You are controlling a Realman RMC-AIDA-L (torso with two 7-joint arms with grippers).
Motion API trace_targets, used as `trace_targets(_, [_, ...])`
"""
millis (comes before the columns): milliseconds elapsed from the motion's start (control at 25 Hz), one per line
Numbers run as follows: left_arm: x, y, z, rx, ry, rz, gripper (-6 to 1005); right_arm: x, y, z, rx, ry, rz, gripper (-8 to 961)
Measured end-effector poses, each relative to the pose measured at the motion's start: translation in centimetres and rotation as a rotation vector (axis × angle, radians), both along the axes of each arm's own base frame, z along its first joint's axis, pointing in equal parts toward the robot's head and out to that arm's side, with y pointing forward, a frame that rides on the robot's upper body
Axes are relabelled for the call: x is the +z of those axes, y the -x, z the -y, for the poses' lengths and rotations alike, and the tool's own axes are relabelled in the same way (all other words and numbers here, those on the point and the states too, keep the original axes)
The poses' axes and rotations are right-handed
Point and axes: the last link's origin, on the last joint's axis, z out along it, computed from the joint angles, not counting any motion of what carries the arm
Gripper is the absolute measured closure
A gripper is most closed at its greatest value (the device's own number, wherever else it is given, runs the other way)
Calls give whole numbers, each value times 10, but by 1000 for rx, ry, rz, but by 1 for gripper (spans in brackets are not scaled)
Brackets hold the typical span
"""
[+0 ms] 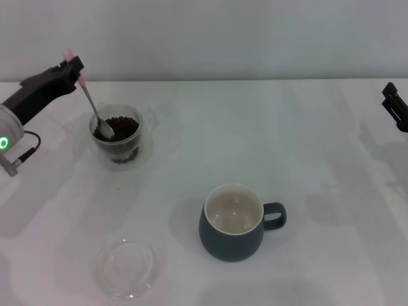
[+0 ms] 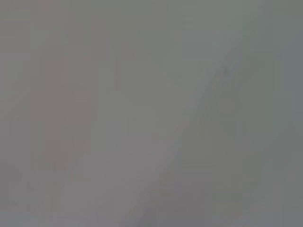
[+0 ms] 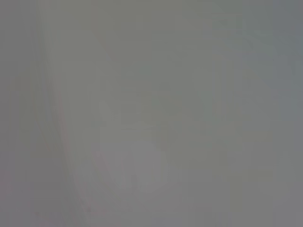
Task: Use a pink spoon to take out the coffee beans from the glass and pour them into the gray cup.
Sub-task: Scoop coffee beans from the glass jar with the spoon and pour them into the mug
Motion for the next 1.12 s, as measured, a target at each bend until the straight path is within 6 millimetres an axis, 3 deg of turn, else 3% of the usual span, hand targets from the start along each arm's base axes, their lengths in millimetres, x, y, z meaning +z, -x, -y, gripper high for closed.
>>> trace_targets(560, [-19,1,3,72,30,64,871,1,-7,7,-20,-3,3,85])
trace_targets(1120, [-16,15,9,171,27,194,871,2,-7,8,-15,-7,3,85])
